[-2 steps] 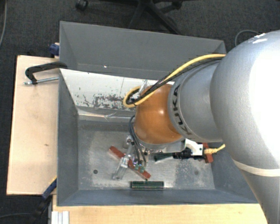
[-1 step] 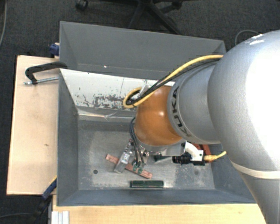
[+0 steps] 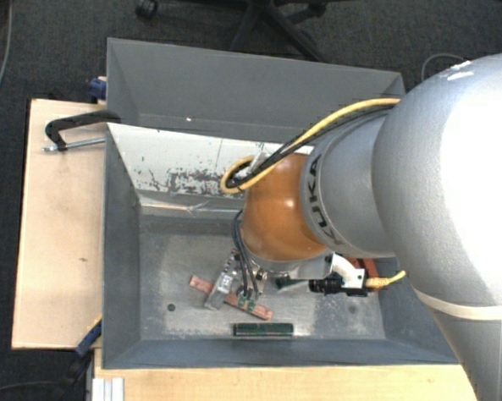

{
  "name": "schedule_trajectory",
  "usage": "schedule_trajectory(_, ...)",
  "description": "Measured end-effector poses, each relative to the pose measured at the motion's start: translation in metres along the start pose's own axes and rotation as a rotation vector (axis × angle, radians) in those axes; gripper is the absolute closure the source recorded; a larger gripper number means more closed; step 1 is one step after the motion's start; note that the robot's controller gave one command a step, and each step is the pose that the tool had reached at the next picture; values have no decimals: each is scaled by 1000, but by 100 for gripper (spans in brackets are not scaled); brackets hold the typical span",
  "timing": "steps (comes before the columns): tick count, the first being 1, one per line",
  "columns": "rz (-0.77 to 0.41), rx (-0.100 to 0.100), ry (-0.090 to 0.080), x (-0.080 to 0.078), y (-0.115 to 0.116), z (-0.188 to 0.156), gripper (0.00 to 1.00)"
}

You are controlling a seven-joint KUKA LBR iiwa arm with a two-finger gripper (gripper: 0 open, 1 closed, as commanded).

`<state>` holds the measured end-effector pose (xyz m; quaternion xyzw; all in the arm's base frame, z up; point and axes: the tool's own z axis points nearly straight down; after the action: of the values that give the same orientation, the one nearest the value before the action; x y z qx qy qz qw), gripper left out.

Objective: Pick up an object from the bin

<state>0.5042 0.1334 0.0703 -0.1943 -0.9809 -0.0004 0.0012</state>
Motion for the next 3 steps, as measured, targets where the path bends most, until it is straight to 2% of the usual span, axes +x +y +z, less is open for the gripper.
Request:
schedule_trajectory(1, 0, 2, 2, 1, -1, -4, 100)
schedule_trajectory(2, 0, 3, 4, 2, -1, -25, 100)
schedule_trajectory(3, -1, -3, -5, 0, 0, -42, 100)
